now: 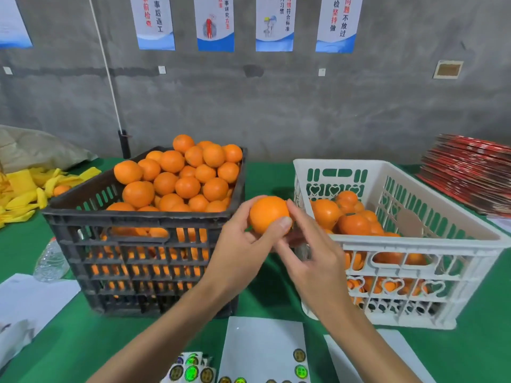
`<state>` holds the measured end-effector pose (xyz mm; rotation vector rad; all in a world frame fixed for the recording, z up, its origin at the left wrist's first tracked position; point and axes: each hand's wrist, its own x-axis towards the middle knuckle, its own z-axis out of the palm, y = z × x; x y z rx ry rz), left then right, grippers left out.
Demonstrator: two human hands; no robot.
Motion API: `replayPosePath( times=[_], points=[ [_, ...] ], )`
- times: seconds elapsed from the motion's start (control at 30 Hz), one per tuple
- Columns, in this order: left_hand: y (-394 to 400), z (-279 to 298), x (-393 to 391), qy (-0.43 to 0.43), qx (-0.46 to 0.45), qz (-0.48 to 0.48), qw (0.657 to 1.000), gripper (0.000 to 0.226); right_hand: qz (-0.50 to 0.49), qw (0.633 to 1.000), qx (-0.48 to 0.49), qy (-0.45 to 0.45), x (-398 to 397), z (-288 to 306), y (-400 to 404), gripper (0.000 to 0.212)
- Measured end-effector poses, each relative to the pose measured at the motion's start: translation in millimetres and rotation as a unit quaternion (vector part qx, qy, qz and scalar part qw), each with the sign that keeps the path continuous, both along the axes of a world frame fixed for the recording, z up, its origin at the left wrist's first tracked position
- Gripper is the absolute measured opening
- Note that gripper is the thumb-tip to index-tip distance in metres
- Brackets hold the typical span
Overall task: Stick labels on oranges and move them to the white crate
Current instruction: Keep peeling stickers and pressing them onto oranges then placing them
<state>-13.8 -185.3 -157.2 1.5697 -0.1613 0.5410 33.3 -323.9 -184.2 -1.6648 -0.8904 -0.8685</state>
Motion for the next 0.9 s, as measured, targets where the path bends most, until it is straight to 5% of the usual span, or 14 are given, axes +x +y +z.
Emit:
replayPosePath(
  times=[0.3,0.5,0.67,0.9],
  points=[
    [-20.5,-163.8,-5.2,0.209,0.023,-0.01,0.978,0.057,0.066,0.922,-0.272,0.266,-5.1,-123.1,-48.1,0.061],
    [-15.5,-183.0,-1.9,0.194,0.048,0.018,0.98,0.047,0.078,0.9,-0.331,0.275,1.0,-128.6,-49.6,0.036],
    [-7.2,-180.8,-1.4,0.214,0.0,0.048,0.976,0.059,0.062,0.87,-0.41,0.266,3.8,-152.0,-71.6,0.073],
    [-10.0,-180.3,-3.1,0.213,-0.023,0.034,0.976,0.051,0.014,0.891,-0.396,0.22,-0.7,-152.8,-51.1,0.064]
  ],
)
